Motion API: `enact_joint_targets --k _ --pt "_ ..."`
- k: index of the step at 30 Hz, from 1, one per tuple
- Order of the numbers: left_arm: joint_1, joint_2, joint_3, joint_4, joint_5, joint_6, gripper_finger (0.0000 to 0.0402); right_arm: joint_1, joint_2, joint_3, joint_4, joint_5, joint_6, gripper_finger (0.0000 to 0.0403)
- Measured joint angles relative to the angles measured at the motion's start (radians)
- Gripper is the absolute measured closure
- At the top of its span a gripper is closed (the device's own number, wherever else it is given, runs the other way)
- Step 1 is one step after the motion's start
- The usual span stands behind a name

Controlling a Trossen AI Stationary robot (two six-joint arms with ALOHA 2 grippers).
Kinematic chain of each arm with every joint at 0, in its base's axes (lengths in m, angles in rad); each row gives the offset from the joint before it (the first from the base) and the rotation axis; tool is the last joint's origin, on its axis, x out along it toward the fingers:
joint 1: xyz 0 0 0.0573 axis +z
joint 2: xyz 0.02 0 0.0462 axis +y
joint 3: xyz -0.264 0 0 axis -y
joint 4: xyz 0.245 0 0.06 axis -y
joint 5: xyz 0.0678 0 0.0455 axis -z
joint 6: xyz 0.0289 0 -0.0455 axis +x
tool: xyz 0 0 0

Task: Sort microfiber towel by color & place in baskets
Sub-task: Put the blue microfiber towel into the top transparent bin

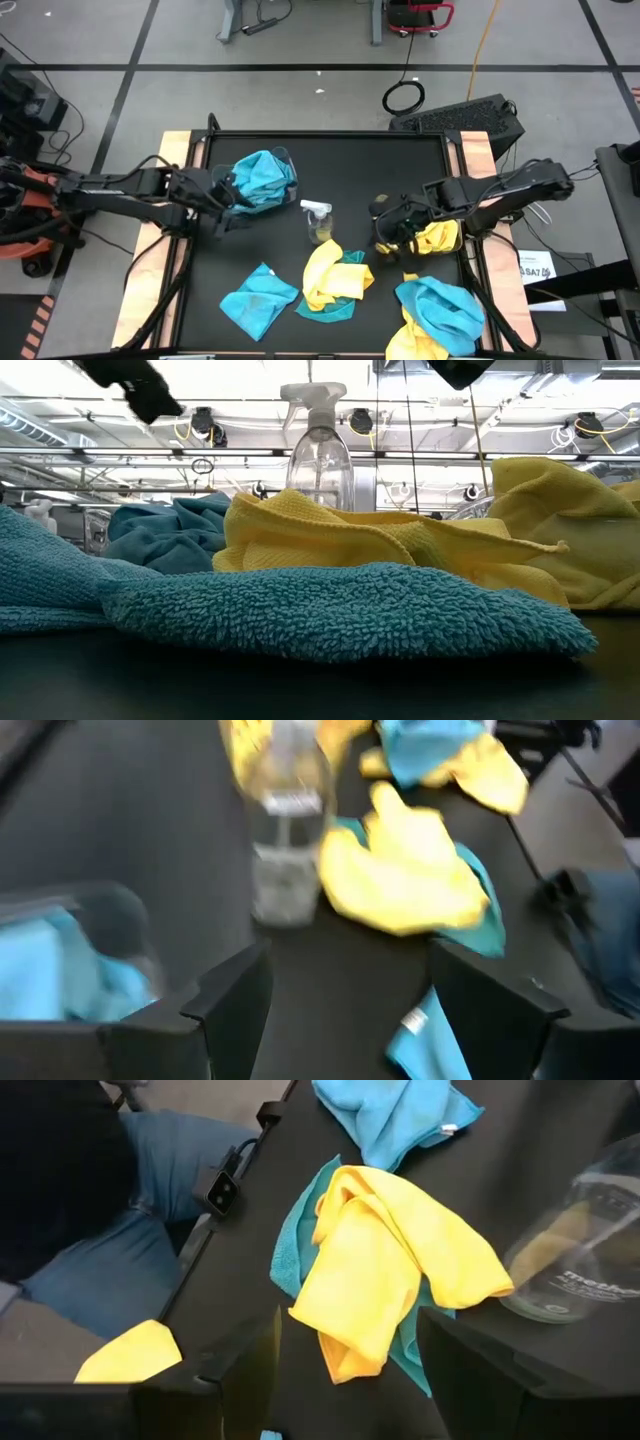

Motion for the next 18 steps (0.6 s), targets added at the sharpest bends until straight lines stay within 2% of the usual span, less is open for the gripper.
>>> enact_joint_targets --k 8,14,18 --pt "-0.228 0.067 0.0 -0.1 -0.029 -0.203 0.0128 0.005 0.024 0.0 0.028 0.0 0.0 0.0176" --pt "-0.435 0.238 0.0 -0.028 -0.179 -0.274 0.0128 0.006 0.024 0.0 0.038 0.0 0.0 0.0176" --pt "-0.544 0.384 0.0 0.051 -0.237 -0.308 0.0128 0.006 0.024 0.0 0.038 0.0 0.0 0.0177"
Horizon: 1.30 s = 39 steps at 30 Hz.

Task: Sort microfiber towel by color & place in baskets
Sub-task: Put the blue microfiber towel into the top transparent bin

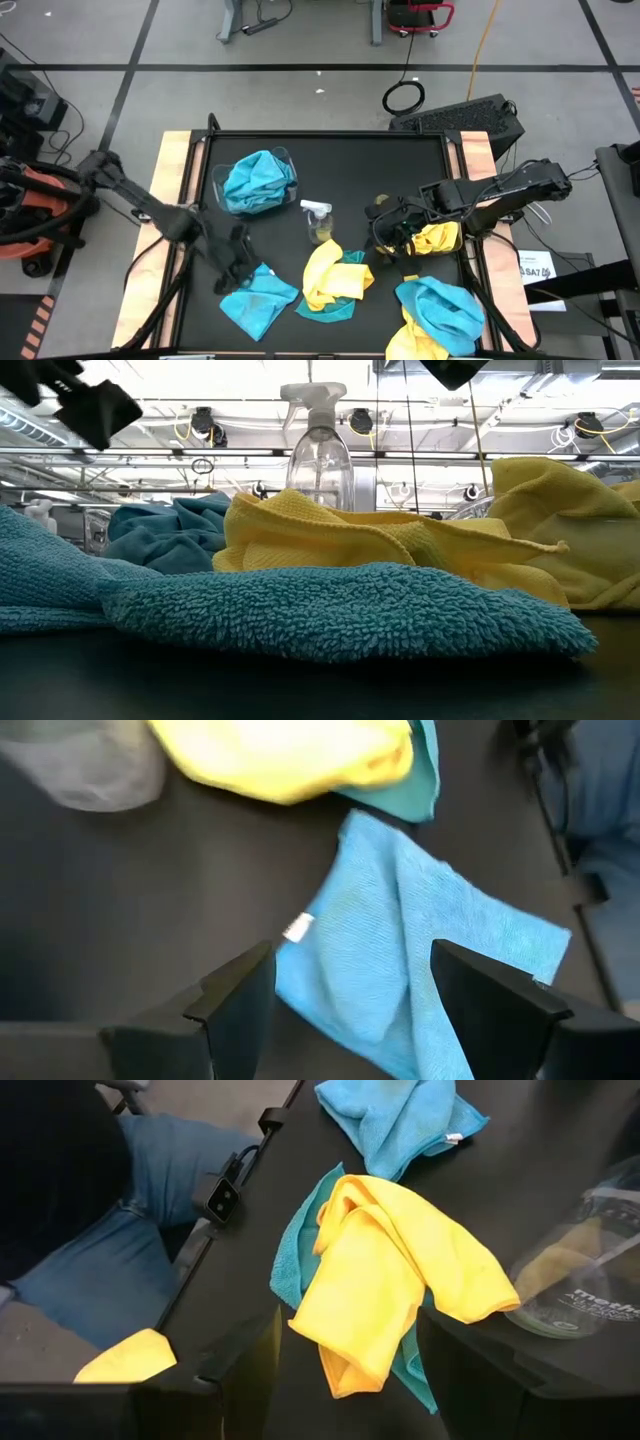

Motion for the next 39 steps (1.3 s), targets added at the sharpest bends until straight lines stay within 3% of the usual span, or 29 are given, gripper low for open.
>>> enact_joint_targets --k 12,25,29,34,39 --pt "-0.201 0.411 0.029 0.178 -0.059 -0.103 0.0128 0.031 0.0 0.0 -0.005 0.0 0.0 0.0177" --pt "-0.234 0.608 0.067 0.262 -0.116 -0.13 0.0124 0.105 0.0 0.0 -0.002 0.061 0.05 0.0177" --pt "-0.231 0.609 0.067 0.26 -0.115 -0.143 0.0191 0.123 0.0 0.0 -0.003 0.102 0.077 0.0177" --pt "-0.231 0.609 0.066 0.263 -0.112 -0.087 0.0366 0.137 0.0 0.0 -0.003 0.108 0.085 0.0177" --pt "-0.231 0.585 0.064 0.239 -0.114 -0.047 0.0383 0.137 0.0 0.0 -0.003 0.131 0.089 0.0177"
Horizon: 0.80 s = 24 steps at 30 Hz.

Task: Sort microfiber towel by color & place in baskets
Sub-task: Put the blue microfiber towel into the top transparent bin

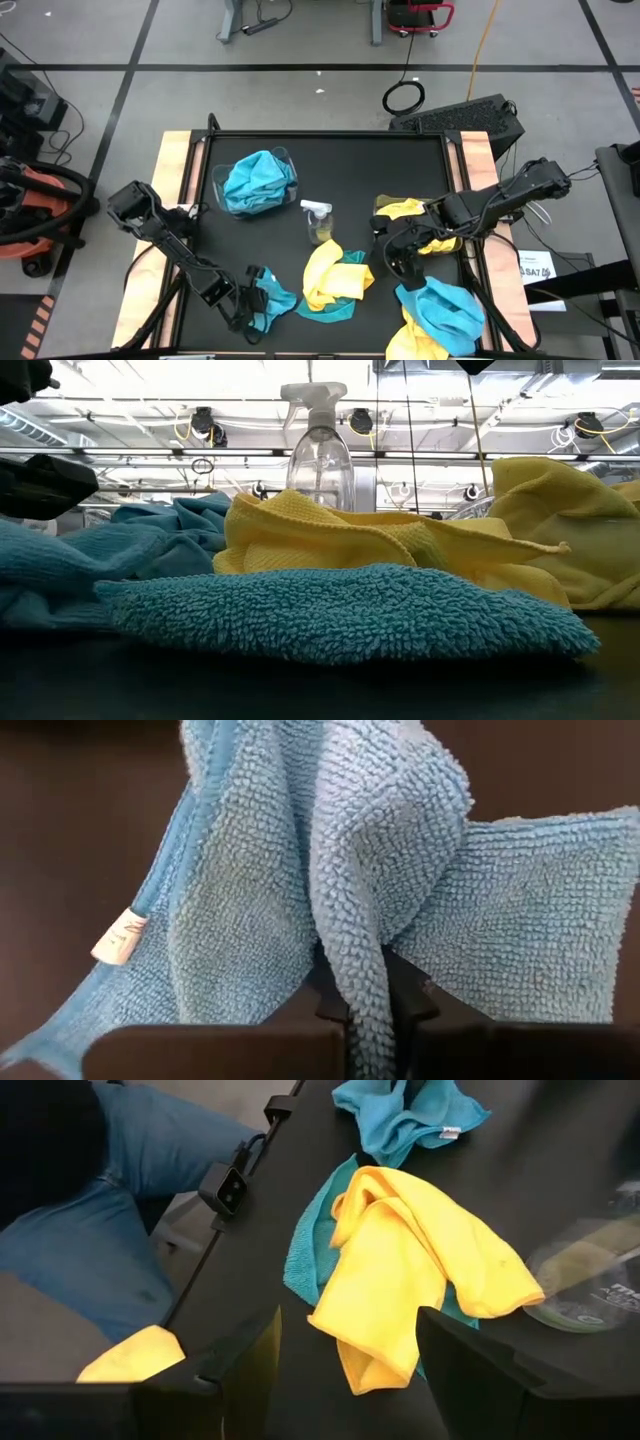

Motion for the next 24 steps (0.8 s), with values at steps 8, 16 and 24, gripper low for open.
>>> enact_joint_targets --k 8,16,24 --pt "0.004 -0.189 -0.005 -0.284 -0.238 -0.015 0.0389 0.0 0.0 0.0 -0.019 0.001 0.018 0.0177" --pt "0.046 -0.4 -0.005 -0.464 -0.452 -0.052 0.0389 0.001 0.0 0.0 -0.075 -0.002 0.042 0.0177" --pt "0.148 -0.555 -0.004 -0.627 -0.65 -0.034 0.0389 0.022 0.0 0.0 -0.084 -0.001 0.042 0.0177"
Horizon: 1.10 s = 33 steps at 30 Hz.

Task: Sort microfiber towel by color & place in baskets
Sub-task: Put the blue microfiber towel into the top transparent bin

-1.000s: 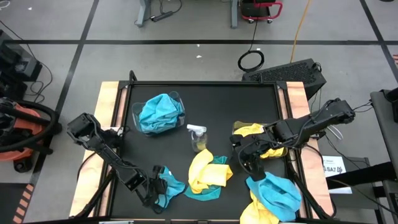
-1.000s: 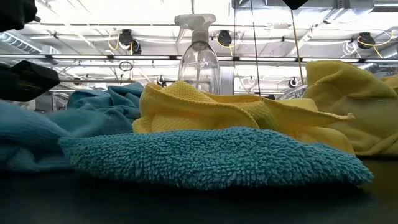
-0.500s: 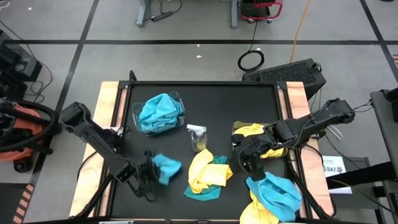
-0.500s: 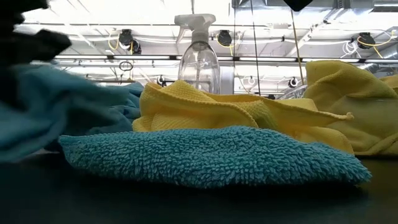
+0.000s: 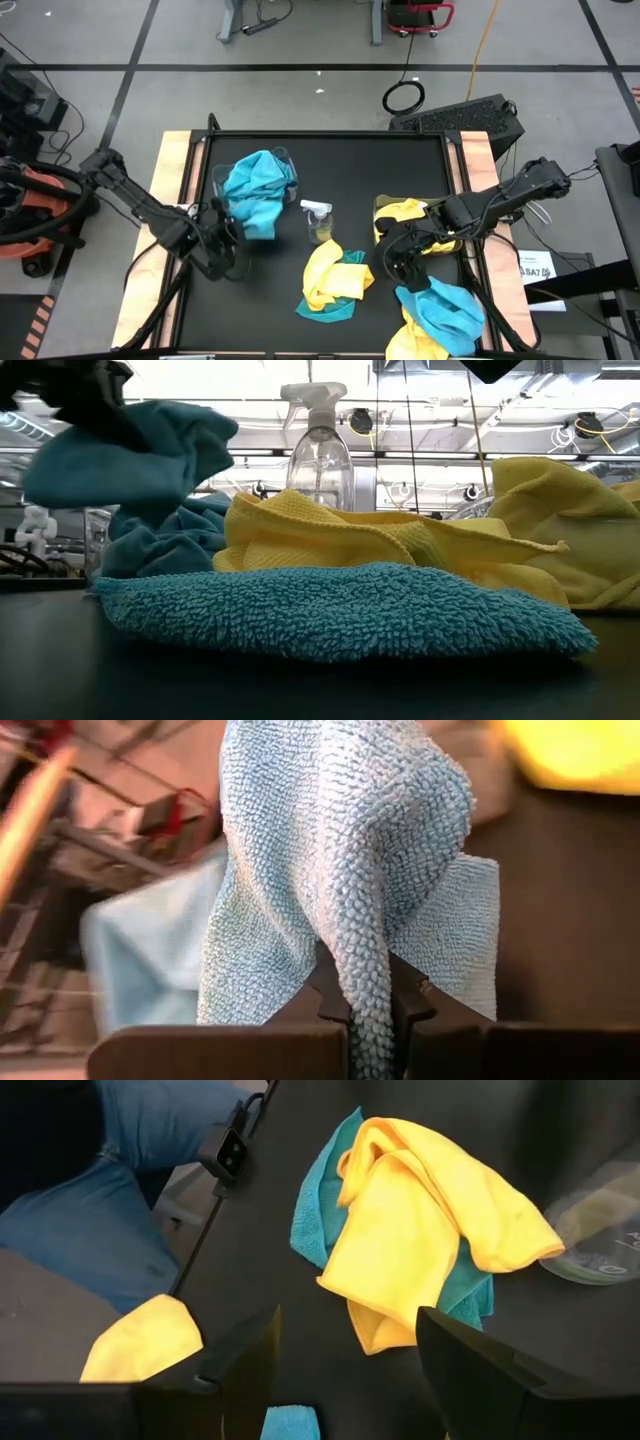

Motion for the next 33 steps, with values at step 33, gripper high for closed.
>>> enact_joint_targets --k 33 --pt "0.842 0.071 0.001 0.247 0.341 0.563 0.0384 0.108 0.0 0.0 0.021 0.119 0.018 0.0177"
